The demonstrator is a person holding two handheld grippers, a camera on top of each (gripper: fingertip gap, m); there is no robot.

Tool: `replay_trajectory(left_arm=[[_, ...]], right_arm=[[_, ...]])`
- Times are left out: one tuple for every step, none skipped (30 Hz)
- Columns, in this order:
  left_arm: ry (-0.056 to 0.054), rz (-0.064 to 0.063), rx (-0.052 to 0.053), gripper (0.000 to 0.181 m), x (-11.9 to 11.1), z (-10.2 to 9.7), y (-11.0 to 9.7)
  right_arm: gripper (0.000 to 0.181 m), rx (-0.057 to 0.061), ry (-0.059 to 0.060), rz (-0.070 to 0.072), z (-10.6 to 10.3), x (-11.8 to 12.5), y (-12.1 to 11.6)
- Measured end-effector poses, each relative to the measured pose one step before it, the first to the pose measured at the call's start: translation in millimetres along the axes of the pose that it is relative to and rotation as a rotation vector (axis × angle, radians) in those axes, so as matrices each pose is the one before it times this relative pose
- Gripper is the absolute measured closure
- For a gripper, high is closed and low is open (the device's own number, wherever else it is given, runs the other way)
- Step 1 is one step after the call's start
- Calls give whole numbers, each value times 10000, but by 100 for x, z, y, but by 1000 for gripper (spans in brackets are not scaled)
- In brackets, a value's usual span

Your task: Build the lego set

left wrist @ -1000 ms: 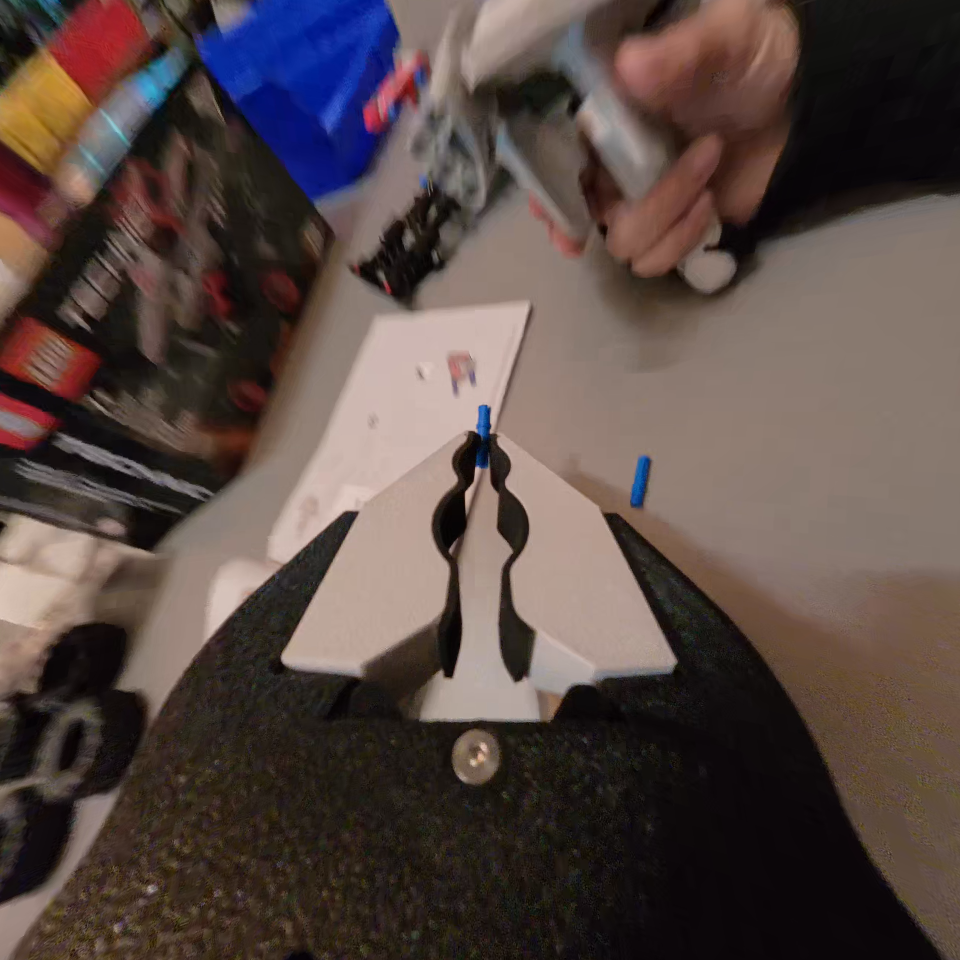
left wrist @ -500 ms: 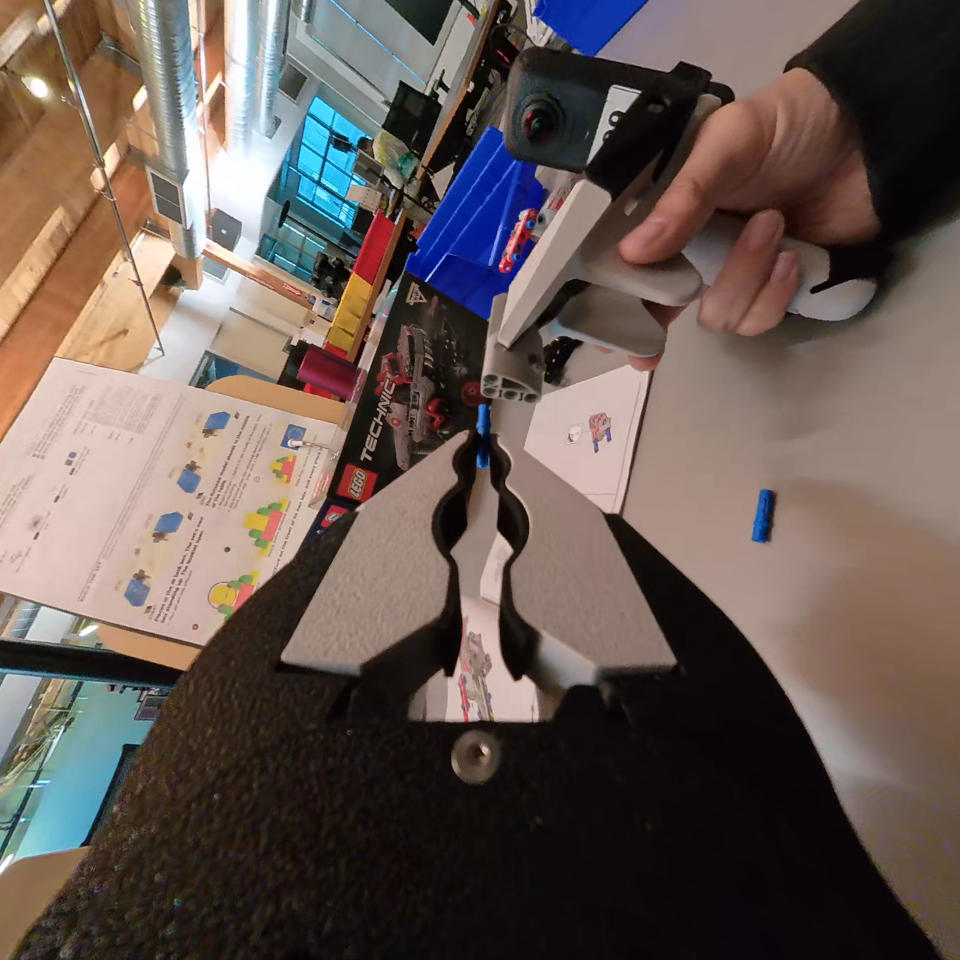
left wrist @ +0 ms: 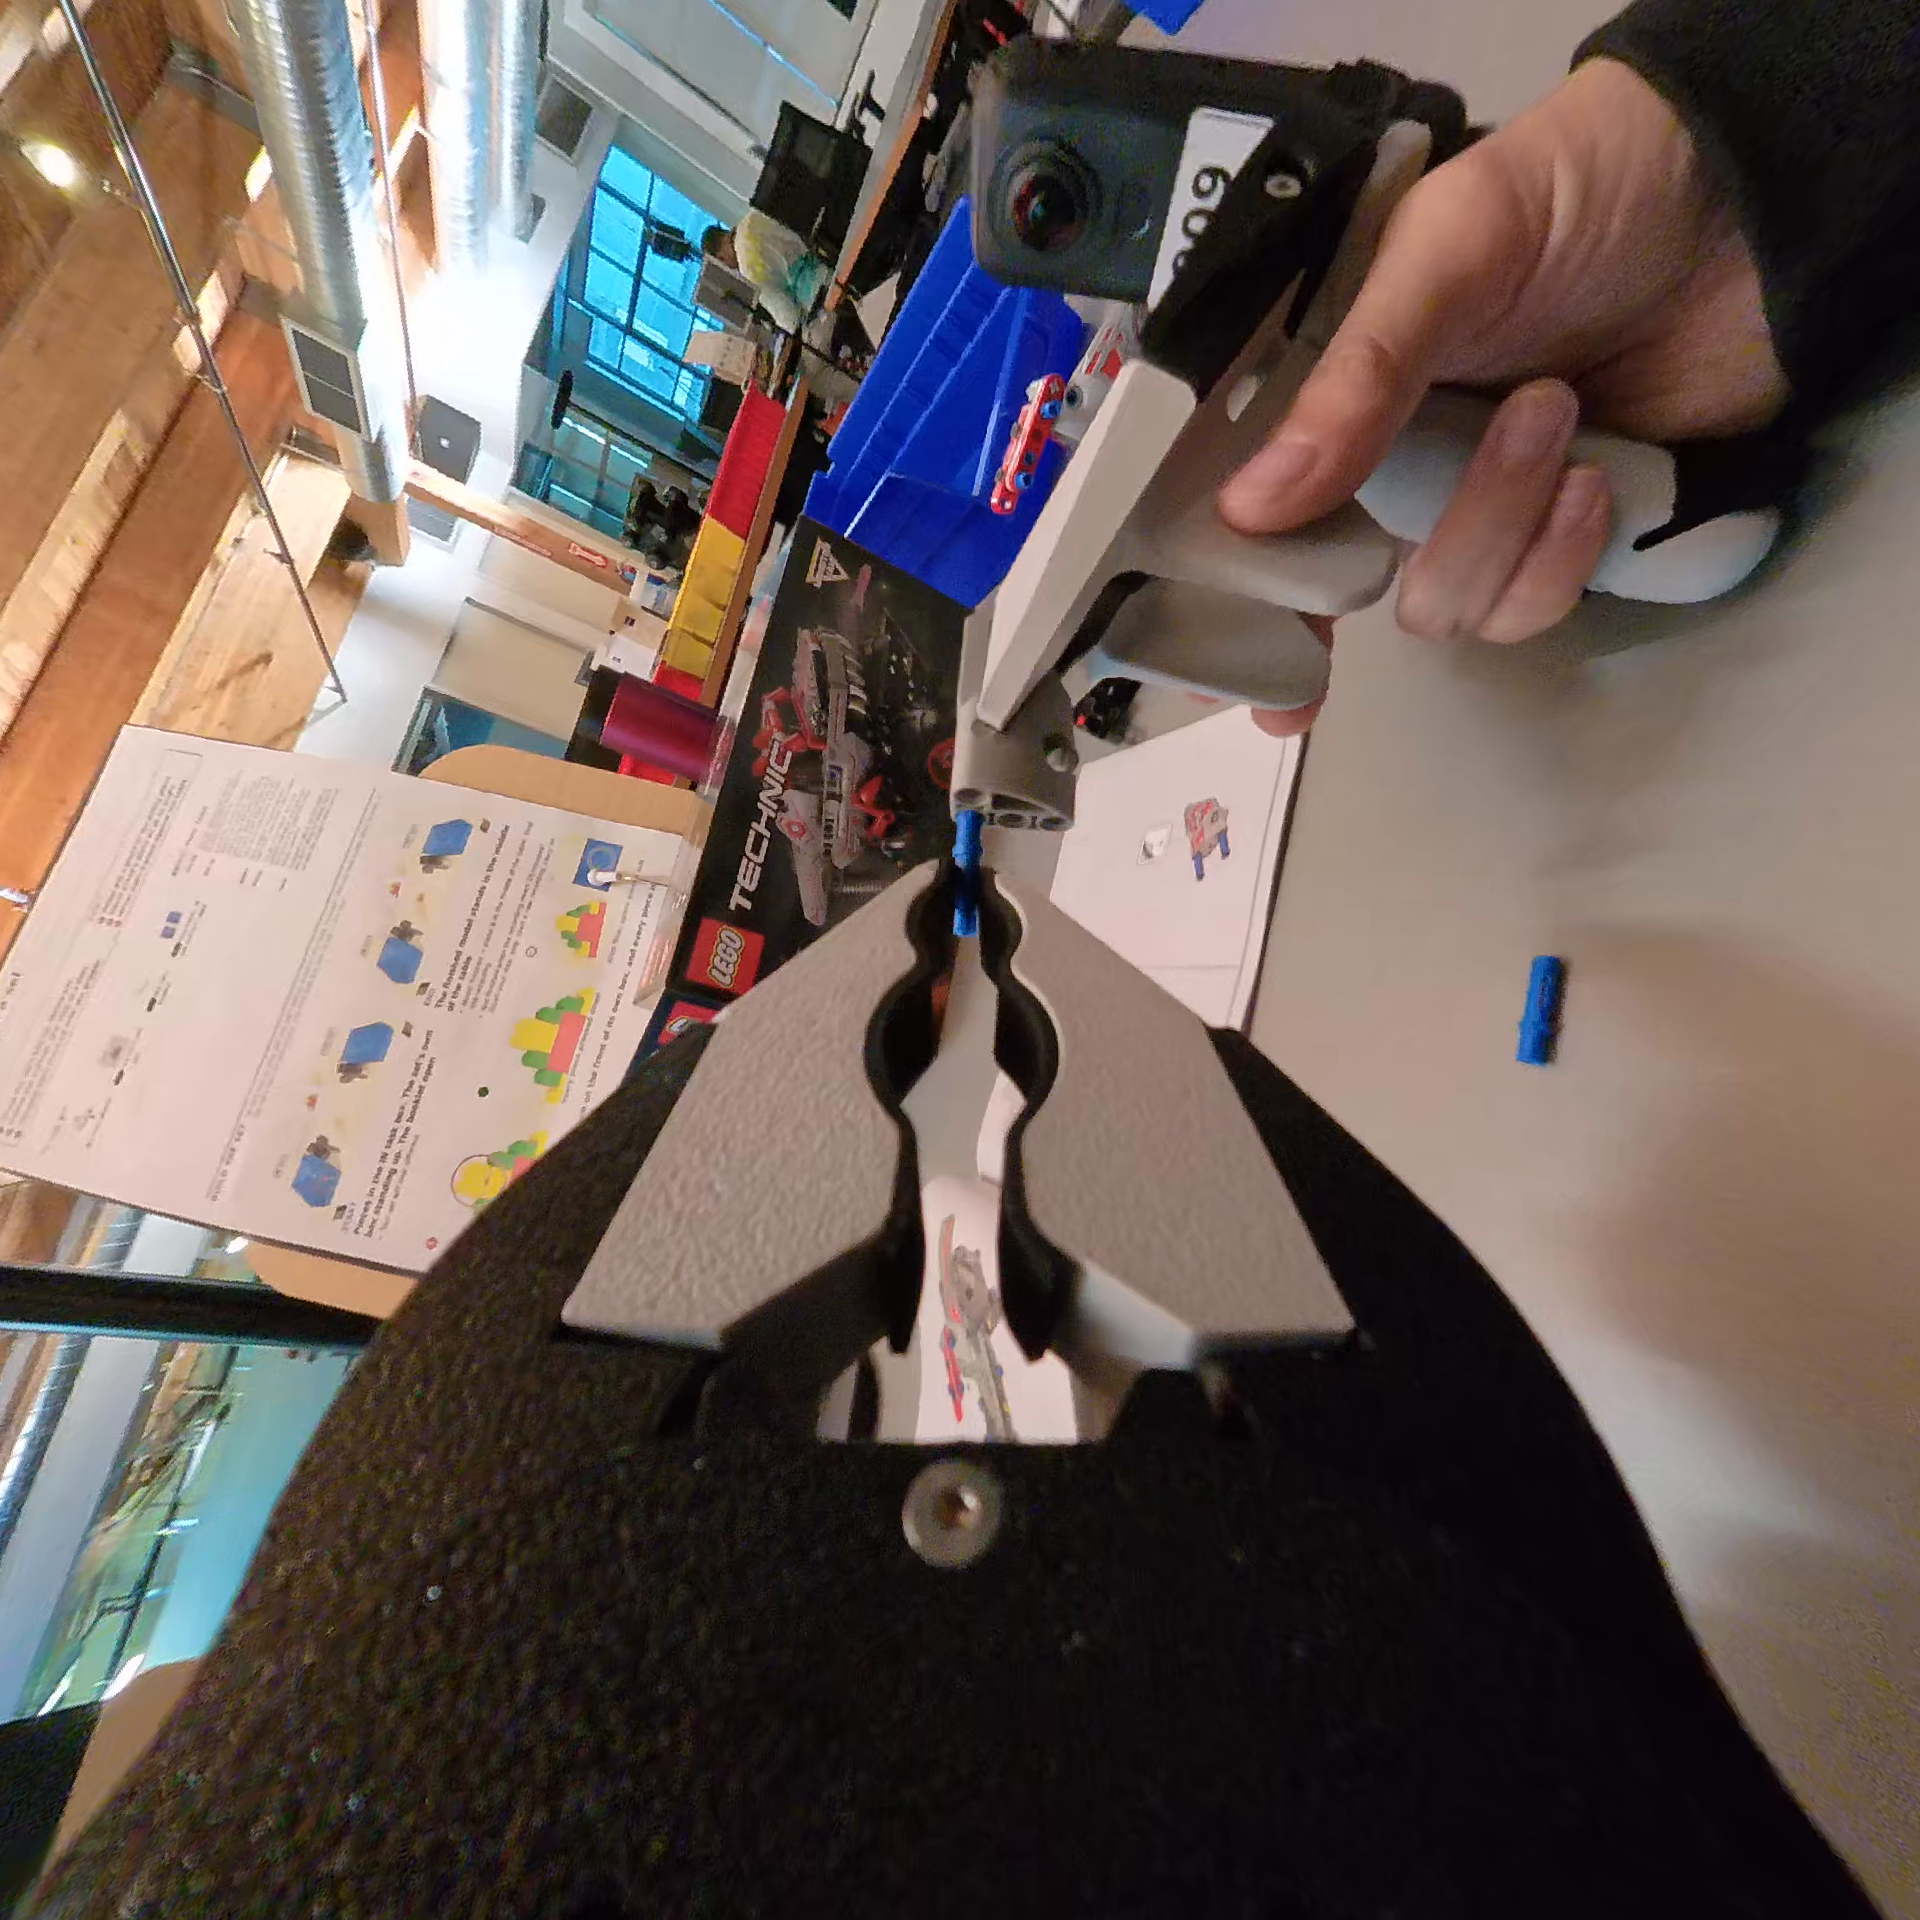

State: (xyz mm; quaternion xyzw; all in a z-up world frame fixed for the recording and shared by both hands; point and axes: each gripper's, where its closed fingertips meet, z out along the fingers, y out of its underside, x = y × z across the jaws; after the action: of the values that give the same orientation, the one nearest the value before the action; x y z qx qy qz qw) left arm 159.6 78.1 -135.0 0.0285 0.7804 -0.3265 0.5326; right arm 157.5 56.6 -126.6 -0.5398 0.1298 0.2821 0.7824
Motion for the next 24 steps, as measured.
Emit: replay_trajectory(left_arm=[[-36,136,-81,180,-4,-16,29],[-41,117,-24,181,-25,-72,-88],[-16,147,-115,180,3,-55,12],[-53,250,-187,181,-4,-19,94],[-95,292,-140,180,-8,-39,4],[-71,242,-102,180,20,-43,-35],[-20,117,-57,180,46,-23,-46],[49,-93,76,180,54,-29,-78],[159,-334,207,180,88,-49,-98],[251,-510,258,180,117,-57,-47],[263,-590,271,180,79,-62,-33],[256,-604,244,181,60,-49,-42],[200,-416,153,180,66,-29,-12],[20,61,-3,180,21,-14,82],[-211,586,-219,180,-32,21,181],[-300,795,-314,181,9,48,119],[-211,545,-202,181,53,25,-85],[-69,169,-88,181,49,27,-87],[44,36,-50,181,133,60,46],[59,145,-62,181,199,82,149],[35,168,-99,181,181,78,135],[67,-73,-89,181,132,85,79],[138,-320,-8,181,105,88,13],[213,-419,46,181,182,92,2]], right_arm=[[177,-25,-20,3,27,-28,30],[177,11,-52,6,-6,-67,-16],[176,-28,57,-22,27,53,40],[176,-63,64,-22,57,58,91],[176,-26,-6,7,26,-12,30],[177,-32,-21,32,-20,-20,37],[177,-30,-5,10,-27,-22,32],[176,-35,-38,30,-37,-53,29],[176,-65,-51,39,-52,-80,49],[176,-89,-13,31,-10,-16,95],[176,-62,-50,32,15,-60,67],[176,-34,-57,6,16,-76,48],[176,-32,-47,18,7,-65,37],[176,-75,14,60,17,38,83],[176,-68,92,16,64,149,74],[176,-62,18,-7,53,27,93],[176,-52,-142,-5,-36,-222,53],[176,-31,31,-68,-87,-34,-4],[176,-148,145,-65,-37,88,137],[176,-210,129,-16,-6,110,226],[176,-173,115,-51,7,119,164],[176,-101,100,-85,15,72,91],[176,-98,39,-72,-8,-18,99],[176,-149,31,-29,-18,-3,154]])
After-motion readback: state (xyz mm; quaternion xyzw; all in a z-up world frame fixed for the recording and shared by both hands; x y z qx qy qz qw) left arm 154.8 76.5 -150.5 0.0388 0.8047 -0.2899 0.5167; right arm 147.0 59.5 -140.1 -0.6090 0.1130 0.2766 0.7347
